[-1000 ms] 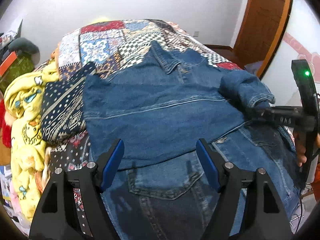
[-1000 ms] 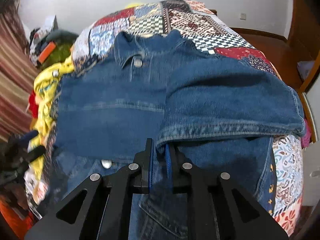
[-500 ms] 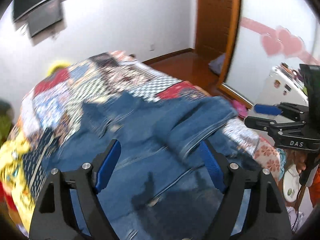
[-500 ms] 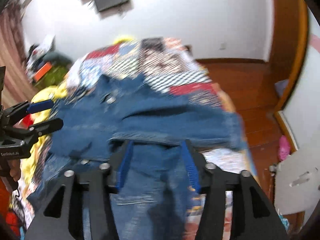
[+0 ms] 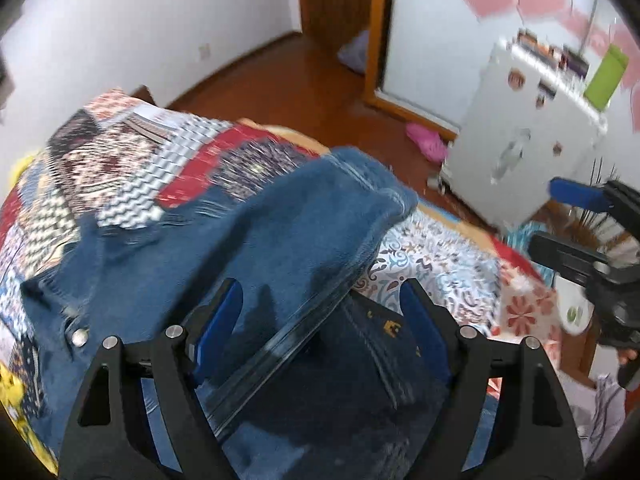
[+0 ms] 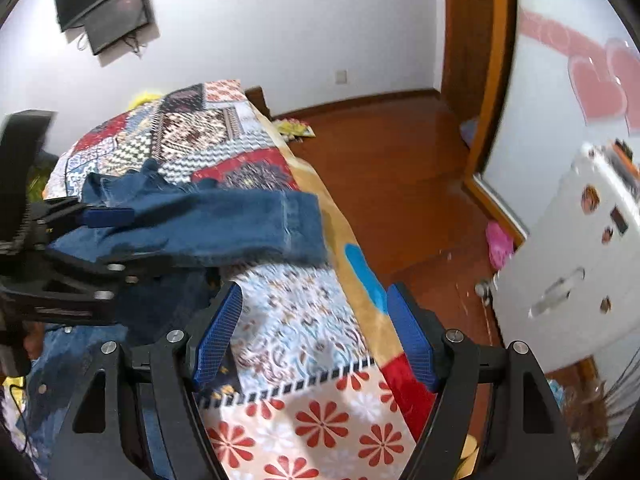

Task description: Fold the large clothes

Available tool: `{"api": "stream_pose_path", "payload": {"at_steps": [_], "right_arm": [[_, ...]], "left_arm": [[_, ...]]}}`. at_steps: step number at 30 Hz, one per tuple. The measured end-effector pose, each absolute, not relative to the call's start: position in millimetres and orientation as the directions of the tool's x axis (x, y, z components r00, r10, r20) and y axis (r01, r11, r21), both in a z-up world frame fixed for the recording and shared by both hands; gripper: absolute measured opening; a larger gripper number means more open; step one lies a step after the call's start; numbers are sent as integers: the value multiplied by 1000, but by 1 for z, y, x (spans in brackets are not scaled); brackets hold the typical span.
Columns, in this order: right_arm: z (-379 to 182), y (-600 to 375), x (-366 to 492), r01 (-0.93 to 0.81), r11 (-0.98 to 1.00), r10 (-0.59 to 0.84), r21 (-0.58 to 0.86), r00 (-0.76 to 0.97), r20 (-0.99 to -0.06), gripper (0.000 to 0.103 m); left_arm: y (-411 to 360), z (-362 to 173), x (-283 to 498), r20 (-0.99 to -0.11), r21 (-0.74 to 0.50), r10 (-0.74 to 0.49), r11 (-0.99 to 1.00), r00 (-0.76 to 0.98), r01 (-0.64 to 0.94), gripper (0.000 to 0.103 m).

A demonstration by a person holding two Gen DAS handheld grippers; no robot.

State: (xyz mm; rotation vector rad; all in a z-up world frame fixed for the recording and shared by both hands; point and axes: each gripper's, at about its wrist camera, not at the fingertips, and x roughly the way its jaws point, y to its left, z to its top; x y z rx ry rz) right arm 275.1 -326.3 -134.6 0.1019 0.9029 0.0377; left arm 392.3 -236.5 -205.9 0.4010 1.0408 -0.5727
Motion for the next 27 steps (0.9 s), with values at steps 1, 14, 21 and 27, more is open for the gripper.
{"api": "stream_pose_path", "payload": {"at_steps": [1, 14, 21, 27], "right_arm": [[-138, -328, 275, 16, 994, 78, 111, 613, -786, 72], [-151, -329, 270, 3, 990, 112, 139, 571, -813, 72], [-140, -309, 271, -49, 990, 136, 133, 584, -800, 72], [-128, -287, 273, -100, 986, 167, 134, 604, -780, 72]], "left_arm": [[-242, -214, 395, -897, 53, -236, 781, 373, 622, 78], [-242, -222, 401, -865, 146, -193, 788, 464, 598, 8], [-187, -158, 397, -797, 28, -298, 850, 525, 525, 5], [-112, -109, 382, -731, -52, -340, 893, 592, 448, 5]]}}
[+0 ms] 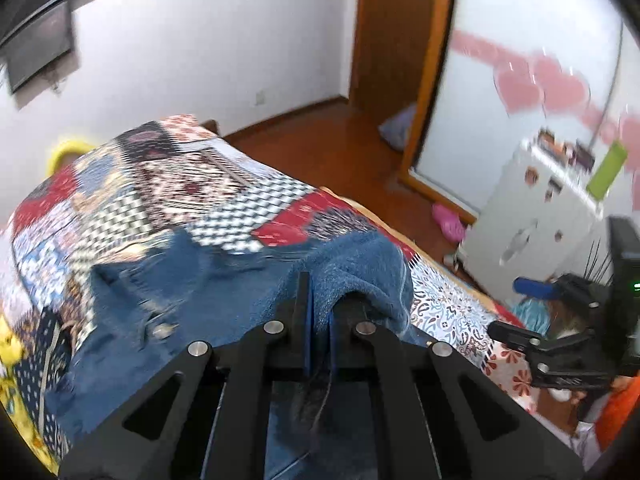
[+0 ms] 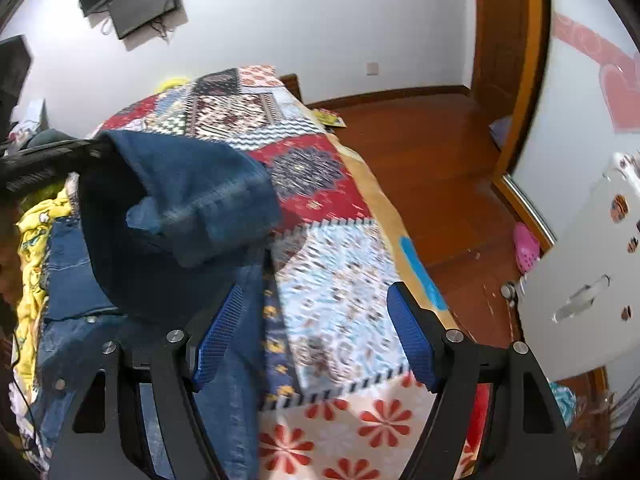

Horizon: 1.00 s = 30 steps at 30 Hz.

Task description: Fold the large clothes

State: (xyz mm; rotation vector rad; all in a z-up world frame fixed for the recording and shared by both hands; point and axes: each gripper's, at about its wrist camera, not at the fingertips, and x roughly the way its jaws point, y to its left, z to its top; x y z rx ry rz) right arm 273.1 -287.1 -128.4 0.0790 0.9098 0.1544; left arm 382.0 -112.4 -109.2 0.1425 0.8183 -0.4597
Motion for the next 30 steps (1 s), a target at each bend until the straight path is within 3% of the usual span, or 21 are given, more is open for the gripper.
{"api": "stream_pose_path", "payload": {"at_steps": [9, 21, 24, 29, 30], "right_arm": [[-129, -234, 288, -205, 971, 222, 123, 580, -784, 72], [-166, -182, 297, -304, 949, 222, 90, 437, -872, 72], [-172, -179, 294, -318, 946, 201, 65, 415, -887, 72], [-176, -178, 288, -321, 945, 192, 58, 406, -894, 72], [-175, -179, 288, -321, 945, 198, 63, 405, -893, 72]], "left_arm": [[15, -100, 334, -704, -113, -271, 955, 657, 273, 5], [98, -217, 265, -800, -331, -323, 940, 505, 78, 11], [91, -231, 248, -827, -287, -285, 955, 485, 72, 18], [82, -238, 230, -862, -154, -158, 987, 481, 49, 52], [82, -236, 228, -862, -137, -145, 989, 485, 53, 53]]}}
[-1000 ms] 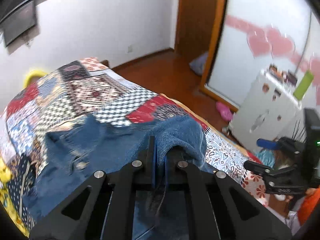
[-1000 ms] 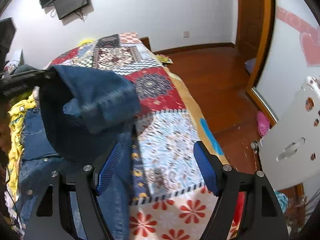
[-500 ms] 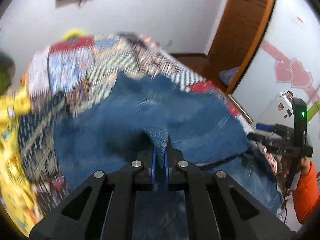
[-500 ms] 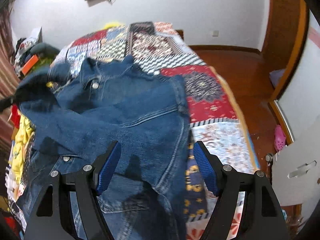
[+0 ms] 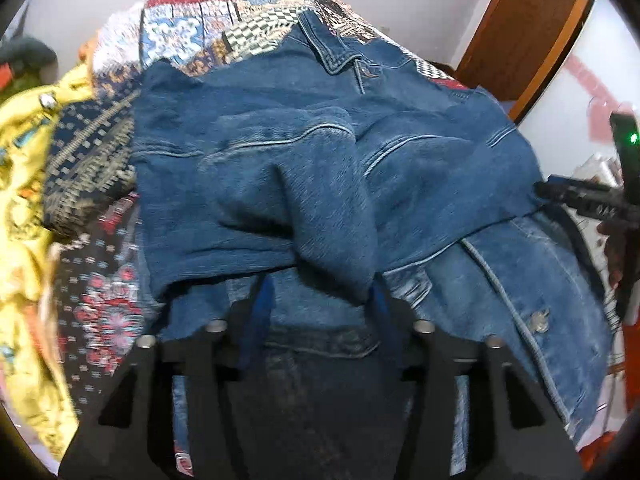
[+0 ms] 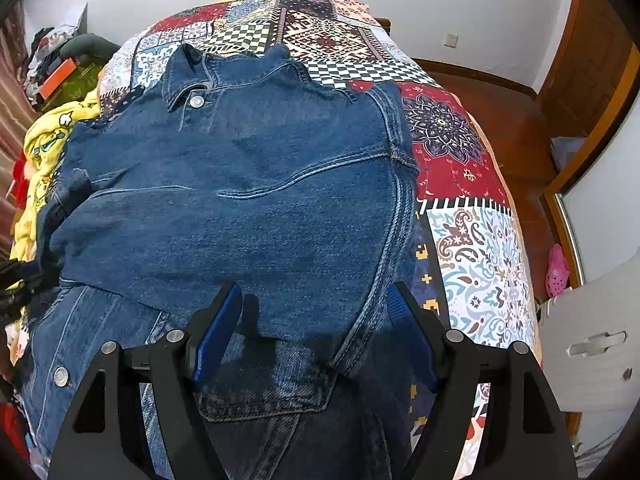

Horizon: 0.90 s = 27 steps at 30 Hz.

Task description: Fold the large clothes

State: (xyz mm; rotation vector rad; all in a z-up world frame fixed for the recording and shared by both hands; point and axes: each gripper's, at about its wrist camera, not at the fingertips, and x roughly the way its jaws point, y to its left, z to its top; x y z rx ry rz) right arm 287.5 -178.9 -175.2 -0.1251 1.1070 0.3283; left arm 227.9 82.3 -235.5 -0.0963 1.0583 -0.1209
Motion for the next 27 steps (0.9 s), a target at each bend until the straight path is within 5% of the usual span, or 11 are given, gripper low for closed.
{"api": "stream_pose_path", "payload": {"at_steps": [11, 19, 21, 25, 27], "right_arm": [[-159, -184, 282, -322, 941, 245, 101, 446, -861, 72], [-158, -198, 279, -291, 949, 250, 124, 449, -858, 72], [-158, -203, 278, -280, 952, 246, 126, 450, -858, 72], [-158, -213, 279, -260, 957, 240, 130, 453, -859, 72], [-158, -216, 280, -246, 959, 242, 140, 454, -858, 72]], "left_arm": [[87, -181, 274, -821, -113, -135, 991, 554, 74, 56], [82, -230, 331, -890, -42, -46, 999, 454, 18, 56], [76, -233, 334, -882, 31, 13, 999, 471, 30, 50], [65, -229, 332, -868, 96, 45, 992, 494, 78, 20], [63, -216, 325, -845, 109, 43, 990, 533, 93, 18]]}}
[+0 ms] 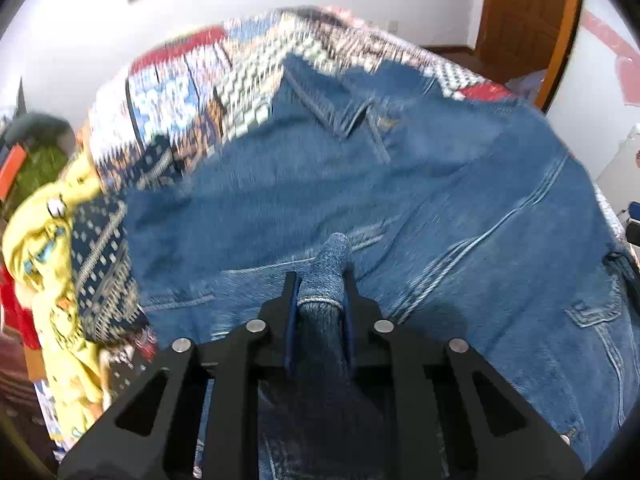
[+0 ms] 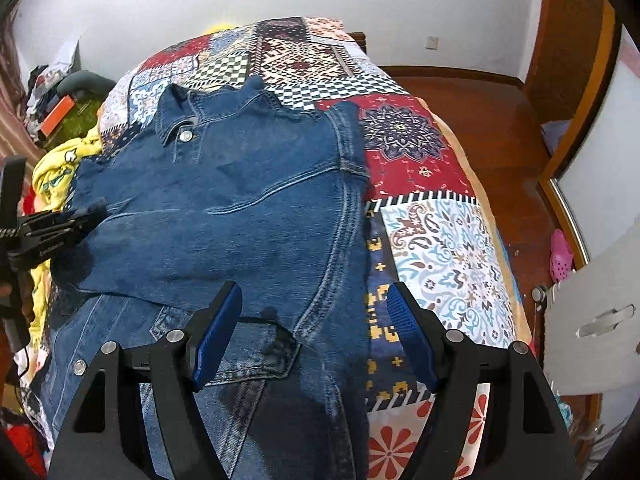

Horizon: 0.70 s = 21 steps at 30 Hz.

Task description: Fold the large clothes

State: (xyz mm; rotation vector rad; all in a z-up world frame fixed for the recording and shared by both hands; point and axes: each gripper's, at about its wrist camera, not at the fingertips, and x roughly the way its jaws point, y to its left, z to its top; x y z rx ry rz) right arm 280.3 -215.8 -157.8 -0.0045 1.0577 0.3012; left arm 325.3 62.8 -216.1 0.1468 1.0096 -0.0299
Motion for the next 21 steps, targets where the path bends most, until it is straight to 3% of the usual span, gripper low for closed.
{"api": "stream_pose_path", "payload": {"at_steps": [7, 10, 17, 21], "right_arm": [[-154, -220, 281, -235, 958, 259, 164, 465, -847, 72], [-152, -217, 281, -243, 956, 264, 165, 466, -844, 72], [-153, -204, 279, -264, 951, 269, 159, 457, -848, 72], [-154, -198, 278, -271, 950, 265, 152, 452, -852, 72]], "left_arm": [[99, -148, 279, -713, -3, -42, 998, 700, 57, 17], [116, -143, 258, -694, -37, -59, 998, 718, 46, 17], [151, -199, 207, -781, -95, -63, 995, 622, -18, 19], [166, -229, 185, -831, -142, -75, 987, 552, -78, 38]]}}
